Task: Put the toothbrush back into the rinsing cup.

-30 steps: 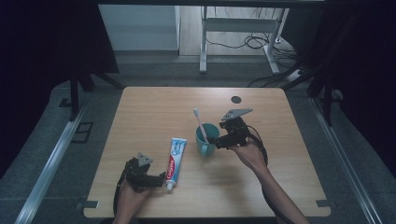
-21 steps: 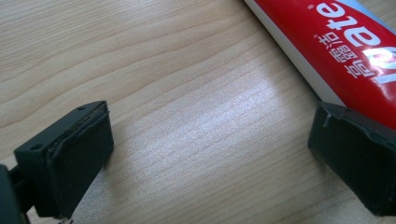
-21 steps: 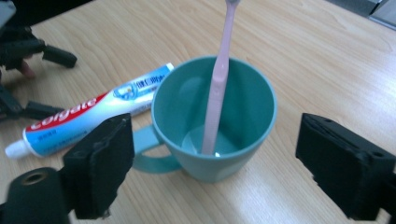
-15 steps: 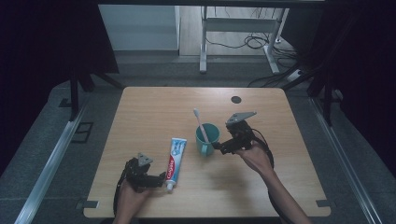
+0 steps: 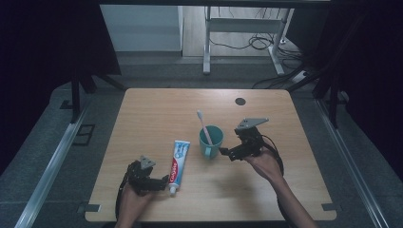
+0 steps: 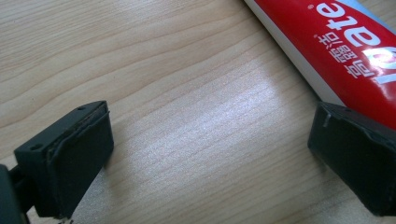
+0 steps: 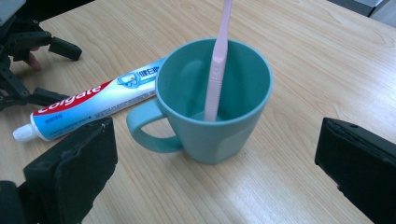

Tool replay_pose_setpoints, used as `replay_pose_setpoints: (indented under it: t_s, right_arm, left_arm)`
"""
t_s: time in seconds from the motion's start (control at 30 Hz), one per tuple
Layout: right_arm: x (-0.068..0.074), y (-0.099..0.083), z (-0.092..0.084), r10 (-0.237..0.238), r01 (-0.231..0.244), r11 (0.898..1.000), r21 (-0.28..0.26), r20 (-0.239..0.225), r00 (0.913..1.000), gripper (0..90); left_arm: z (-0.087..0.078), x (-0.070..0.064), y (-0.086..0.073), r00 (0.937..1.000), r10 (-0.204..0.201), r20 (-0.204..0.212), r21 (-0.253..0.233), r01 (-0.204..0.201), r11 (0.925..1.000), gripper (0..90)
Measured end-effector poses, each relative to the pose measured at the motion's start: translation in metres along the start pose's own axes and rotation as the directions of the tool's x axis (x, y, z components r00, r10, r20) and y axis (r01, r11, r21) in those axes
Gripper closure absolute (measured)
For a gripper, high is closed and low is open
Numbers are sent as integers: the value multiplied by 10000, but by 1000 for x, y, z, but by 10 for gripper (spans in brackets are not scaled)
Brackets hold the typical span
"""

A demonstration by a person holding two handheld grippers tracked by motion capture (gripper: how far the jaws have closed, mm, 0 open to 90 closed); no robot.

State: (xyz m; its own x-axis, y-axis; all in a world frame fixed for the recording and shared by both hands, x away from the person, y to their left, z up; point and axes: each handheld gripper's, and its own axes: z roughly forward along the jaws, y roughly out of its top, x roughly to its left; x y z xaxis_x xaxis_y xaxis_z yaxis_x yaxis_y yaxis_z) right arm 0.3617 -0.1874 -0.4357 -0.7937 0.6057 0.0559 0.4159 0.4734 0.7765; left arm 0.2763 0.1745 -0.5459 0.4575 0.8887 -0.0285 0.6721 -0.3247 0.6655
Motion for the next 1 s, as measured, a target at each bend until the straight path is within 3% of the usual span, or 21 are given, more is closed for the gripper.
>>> replay_pose_setpoints:
  t_s: [0.53, 0.8, 1.0]
  right_arm:
    - [-2, -22, -16, -386, 376, 9989, 287, 355, 9986, 0]
    - [-4, -38, -24, -79, 62, 9995, 297, 572, 9983, 0]
    - [-6, -46, -27, 267, -281, 9992, 289, 461, 9986, 0]
  left_arm:
    - [0, 0, 0, 10000, -34, 0, -17, 34, 10000, 2]
    - [0, 0, 0, 10000, 34, 10, 18, -34, 10000, 2]
    - [0, 0, 0, 10000, -15, -1, 23, 15, 10000, 2]
